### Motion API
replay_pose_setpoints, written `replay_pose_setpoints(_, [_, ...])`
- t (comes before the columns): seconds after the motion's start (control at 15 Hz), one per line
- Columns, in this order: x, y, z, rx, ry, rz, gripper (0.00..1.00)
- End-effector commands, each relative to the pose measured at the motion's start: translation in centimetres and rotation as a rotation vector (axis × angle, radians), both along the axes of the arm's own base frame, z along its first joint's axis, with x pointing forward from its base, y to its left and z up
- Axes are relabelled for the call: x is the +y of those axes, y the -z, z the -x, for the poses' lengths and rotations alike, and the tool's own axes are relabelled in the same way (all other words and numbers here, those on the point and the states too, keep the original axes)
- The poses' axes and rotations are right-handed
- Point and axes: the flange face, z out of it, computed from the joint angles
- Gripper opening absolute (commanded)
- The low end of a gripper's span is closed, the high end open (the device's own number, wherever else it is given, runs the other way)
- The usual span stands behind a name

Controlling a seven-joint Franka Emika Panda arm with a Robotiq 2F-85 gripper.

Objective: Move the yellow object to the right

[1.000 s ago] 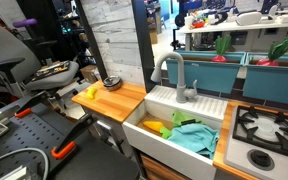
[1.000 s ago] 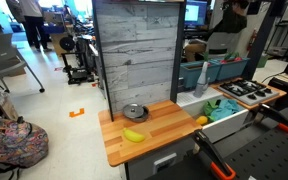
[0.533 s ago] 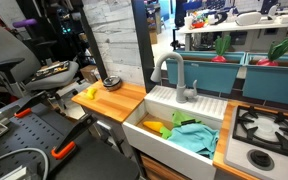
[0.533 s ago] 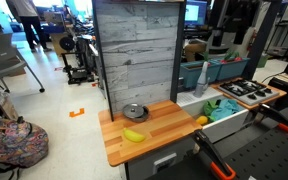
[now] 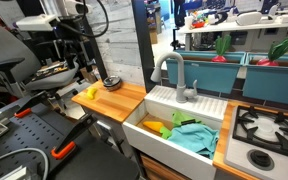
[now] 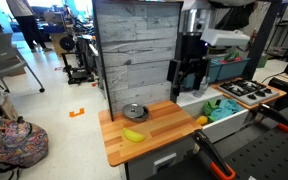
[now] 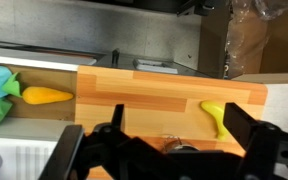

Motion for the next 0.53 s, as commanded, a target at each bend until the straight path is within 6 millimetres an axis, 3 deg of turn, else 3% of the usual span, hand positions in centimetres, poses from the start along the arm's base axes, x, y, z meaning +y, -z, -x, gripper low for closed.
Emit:
replay_pose_setpoints(0.0, [3.8,5.7,-2.1,0.032,-0.032,-0.025,1.0])
replay_pose_setpoints(0.2, [6.9,9.8,-3.2,0.079,-0.061,-0.013,1.0])
replay_pose_setpoints(0.47, [10.6,13.3,-4.8,0.07,-0.098,-0.004,1.0])
